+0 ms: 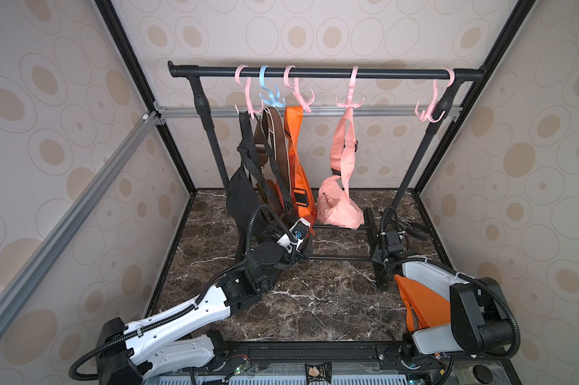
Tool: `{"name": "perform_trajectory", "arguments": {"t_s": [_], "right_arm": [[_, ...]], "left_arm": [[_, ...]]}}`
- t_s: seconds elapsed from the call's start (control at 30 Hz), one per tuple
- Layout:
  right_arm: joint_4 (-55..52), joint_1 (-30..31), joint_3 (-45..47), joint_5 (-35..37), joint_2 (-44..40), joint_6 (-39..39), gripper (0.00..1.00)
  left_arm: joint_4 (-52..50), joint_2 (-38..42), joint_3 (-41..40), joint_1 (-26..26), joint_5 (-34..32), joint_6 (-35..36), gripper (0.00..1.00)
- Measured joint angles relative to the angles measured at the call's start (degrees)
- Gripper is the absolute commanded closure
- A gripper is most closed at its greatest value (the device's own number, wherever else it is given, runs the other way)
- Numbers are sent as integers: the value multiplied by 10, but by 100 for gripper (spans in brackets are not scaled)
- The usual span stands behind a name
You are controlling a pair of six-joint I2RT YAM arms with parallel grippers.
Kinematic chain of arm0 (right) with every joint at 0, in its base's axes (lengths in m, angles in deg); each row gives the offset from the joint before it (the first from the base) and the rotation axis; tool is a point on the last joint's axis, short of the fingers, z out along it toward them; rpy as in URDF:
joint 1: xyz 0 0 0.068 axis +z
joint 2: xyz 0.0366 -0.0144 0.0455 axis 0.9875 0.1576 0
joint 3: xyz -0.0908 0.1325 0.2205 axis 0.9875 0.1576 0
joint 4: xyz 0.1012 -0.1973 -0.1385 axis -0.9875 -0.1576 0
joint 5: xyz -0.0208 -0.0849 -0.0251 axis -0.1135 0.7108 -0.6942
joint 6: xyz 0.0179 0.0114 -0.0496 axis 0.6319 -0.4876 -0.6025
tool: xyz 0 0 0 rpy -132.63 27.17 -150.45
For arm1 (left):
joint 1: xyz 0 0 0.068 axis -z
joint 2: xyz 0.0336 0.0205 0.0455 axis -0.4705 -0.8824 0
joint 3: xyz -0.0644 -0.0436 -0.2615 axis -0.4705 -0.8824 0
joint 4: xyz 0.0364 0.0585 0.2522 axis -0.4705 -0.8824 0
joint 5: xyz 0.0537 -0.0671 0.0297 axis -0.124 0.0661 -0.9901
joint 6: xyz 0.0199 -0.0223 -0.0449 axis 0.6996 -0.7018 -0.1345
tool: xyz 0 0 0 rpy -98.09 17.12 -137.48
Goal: Hang the bag on a hook
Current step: Pick up the bag from the center of the board.
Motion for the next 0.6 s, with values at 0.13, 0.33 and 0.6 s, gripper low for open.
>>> {"name": "perform_trajectory", "arguments": {"t_s": [0.13, 0.33, 0.6], "right_arm": [[-17, 0, 6, 0, -33, 1, 100], [-99, 0, -5, -3, -216, -3, 100], [-187, 0, -133, -91, -411, -40, 100]], "left_arm": [[0, 0, 0, 0, 0, 0, 0], [6, 0, -4, 0, 16, 0, 0], [67, 32, -64, 1, 134, 6, 0]]}}
